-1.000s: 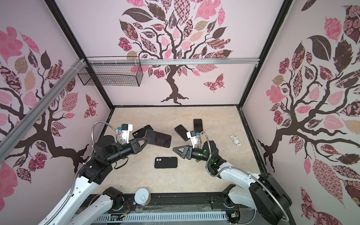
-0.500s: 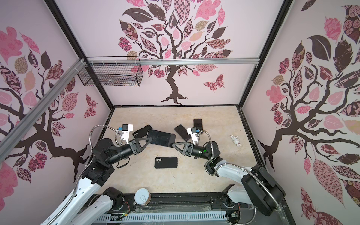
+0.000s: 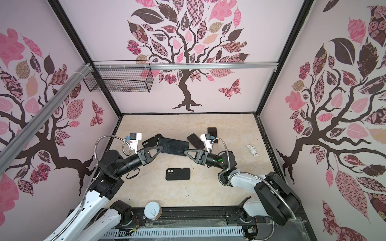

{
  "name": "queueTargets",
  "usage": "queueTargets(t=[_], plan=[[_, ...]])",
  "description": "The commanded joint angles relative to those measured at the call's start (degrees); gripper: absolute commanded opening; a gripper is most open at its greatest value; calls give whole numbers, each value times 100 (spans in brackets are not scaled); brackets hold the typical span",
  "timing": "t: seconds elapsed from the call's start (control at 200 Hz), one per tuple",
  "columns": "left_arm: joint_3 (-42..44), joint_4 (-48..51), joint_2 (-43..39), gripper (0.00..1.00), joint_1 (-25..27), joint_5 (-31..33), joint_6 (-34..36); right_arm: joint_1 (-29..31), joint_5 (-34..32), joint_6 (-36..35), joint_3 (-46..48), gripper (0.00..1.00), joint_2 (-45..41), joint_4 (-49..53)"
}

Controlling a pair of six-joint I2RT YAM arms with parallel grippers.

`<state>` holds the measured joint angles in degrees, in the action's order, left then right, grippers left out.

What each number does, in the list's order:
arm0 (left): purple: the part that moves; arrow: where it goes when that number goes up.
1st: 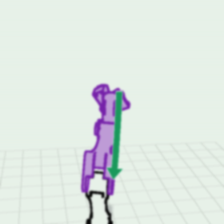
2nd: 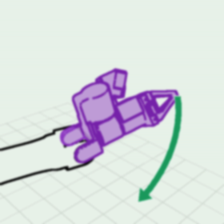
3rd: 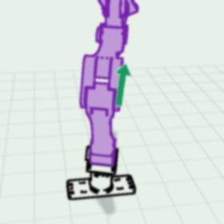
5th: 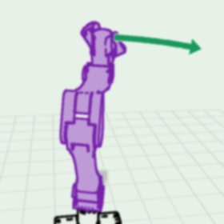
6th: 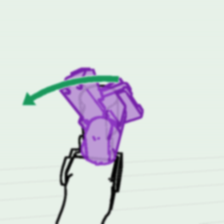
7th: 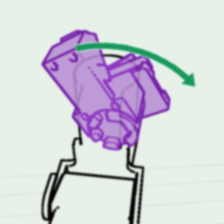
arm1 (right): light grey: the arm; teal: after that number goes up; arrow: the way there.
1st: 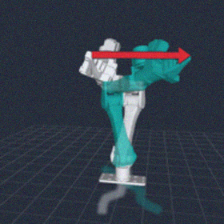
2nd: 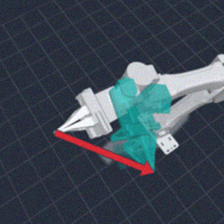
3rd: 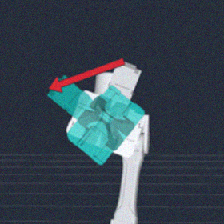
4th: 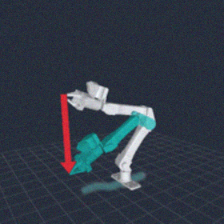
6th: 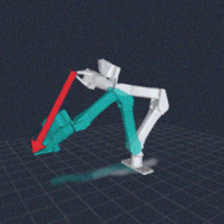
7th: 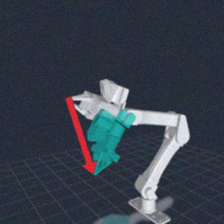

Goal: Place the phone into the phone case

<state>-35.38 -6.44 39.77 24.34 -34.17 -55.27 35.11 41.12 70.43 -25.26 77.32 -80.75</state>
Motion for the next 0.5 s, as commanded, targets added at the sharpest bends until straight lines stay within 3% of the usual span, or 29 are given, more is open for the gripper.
queueTargets(t=[0.0,0.35,0.495], plan=[[138,-609,-128,0,-24,-83,-108,1,2,243,-274,31,213,-671],[281,-863,-176,0,-28,-68,-346,0,-15,410,-328,28,499,-1106],[361,-962,-162,0,-26,-48,-417,0,1,427,-345,16,494,-1118]])
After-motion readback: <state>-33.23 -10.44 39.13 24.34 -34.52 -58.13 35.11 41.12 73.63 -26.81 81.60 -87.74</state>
